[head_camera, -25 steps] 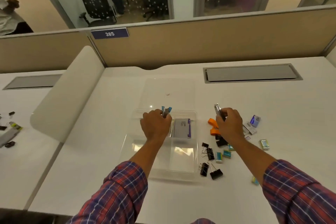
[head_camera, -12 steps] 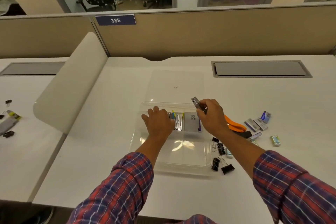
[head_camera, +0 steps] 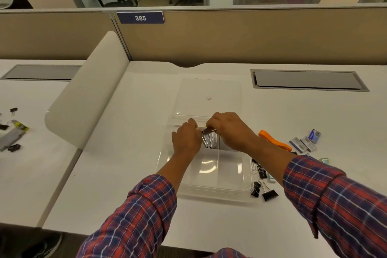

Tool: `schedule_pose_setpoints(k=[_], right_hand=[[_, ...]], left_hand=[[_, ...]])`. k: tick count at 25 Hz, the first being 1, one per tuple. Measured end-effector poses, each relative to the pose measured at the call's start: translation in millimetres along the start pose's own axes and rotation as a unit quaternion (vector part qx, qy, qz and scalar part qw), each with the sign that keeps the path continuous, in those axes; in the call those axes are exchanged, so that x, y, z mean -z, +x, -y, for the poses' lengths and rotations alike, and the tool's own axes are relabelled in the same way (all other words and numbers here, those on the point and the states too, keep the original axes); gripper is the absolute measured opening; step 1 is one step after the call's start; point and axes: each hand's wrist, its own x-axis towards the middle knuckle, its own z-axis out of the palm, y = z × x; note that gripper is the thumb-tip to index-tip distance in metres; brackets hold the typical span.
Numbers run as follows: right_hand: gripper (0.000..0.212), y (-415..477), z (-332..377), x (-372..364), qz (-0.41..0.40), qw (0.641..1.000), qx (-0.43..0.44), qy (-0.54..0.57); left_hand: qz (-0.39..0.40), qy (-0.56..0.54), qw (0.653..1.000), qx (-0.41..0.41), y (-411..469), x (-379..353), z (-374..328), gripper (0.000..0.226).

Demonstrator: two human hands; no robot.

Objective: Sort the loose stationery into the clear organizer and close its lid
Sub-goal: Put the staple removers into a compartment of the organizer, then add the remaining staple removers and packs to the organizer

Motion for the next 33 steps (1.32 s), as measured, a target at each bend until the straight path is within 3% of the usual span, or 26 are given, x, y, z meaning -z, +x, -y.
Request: schedule_pose_setpoints(k=[2, 5, 10, 14, 19, 23, 28, 33], right_hand=[[0.042, 6.5, 1.5, -1.2, 0.04, 0.995, 0.05, -0.076], [0.03, 13.8, 1.7, -1.7, 0.07, 0.983, 0.101, -0.139], [0.031, 21.5, 9.4, -4.6, 0.112, 0.969, 0.127, -0.182], [0.037, 22.1, 15.9, -10.0, 0.147, 0.968, 0.133, -0.152], [0.036, 8.4, 7.7, -20.5, 0.091, 0.992, 0.032, -0.082], [0.052, -19.7, -1.8, -32.5, -0.001, 0.996, -0.08, -0.045], [0.067, -52.6, -7.8, -40.5, -0.005, 0.978, -0.206, -0.02], [0.07, -86.4, -21.1, -26.8, -0.021, 0.965, -0.263, 0.004]], left_hand=[[0.015, -0.063, 0.998, 0.0, 2.4, 2.7, 3.9, 0.018], [0.04, -0.172, 0.984, -0.016, -2.2, 8.2, 10.8, 0.038], [0.065, -0.12, 0.988, -0.071, -8.6, 7.7, 16.3, 0.048], [0.082, -0.122, 0.986, -0.08, -12.2, 6.9, 18.4, 0.048], [0.086, -0.113, 0.985, -0.096, -10.7, 5.6, 21.2, 0.051], [0.073, -0.026, 0.991, -0.113, -16.7, -2.9, 16.4, 0.057], [-0.001, 0.015, 0.996, -0.089, -20.8, -8.1, 6.9, 0.069], [0.001, 0.033, 0.984, -0.174, -26.0, -13.9, -24.1, 0.076]])
